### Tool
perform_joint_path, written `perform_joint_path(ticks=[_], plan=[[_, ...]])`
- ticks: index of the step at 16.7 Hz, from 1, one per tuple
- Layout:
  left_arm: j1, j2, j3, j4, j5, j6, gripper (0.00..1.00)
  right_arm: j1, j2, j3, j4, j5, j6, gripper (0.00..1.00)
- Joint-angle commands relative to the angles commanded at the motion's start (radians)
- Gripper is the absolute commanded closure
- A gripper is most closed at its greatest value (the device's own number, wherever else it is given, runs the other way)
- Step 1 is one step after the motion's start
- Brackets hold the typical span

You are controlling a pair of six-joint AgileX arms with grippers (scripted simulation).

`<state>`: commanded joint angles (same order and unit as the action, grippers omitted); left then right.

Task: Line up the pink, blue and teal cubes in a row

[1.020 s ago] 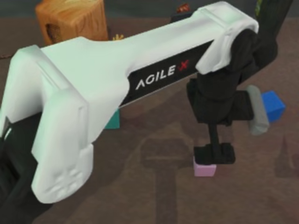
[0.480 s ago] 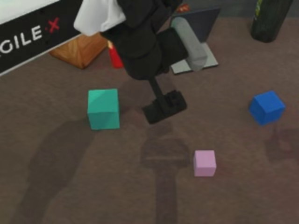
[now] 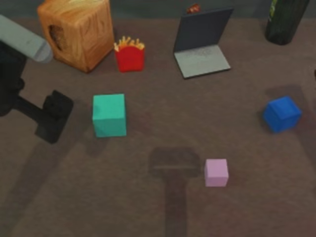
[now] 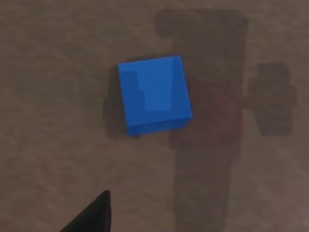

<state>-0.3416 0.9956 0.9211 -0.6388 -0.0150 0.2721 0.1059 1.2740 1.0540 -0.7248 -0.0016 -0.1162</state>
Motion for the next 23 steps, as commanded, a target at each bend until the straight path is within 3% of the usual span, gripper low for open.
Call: perform_joint_path(ticks=[6,11,19,23], plan=[[0.219,-0.588,-0.562,0.350,0.004,-0.158,0.00,0.042,0.556,0.436,-0.310,0.002,-0.049,0.00],[0.331,-0.901,-0.843,0.569,0.011,-0.246,0.00,0.064,0.820,0.697,-0.461,0.004,-0.074,0.00],[0.362,-0.996,-0.921,0.639,0.015,-0.272,0.00,0.065,0.904,0.778,-0.501,0.004,-0.080,0.00],[0.362,-0.996,-0.921,0.639,0.015,-0.272,0.00,0.069,0.925,0.723,-0.427,0.005,-0.082,0.00]])
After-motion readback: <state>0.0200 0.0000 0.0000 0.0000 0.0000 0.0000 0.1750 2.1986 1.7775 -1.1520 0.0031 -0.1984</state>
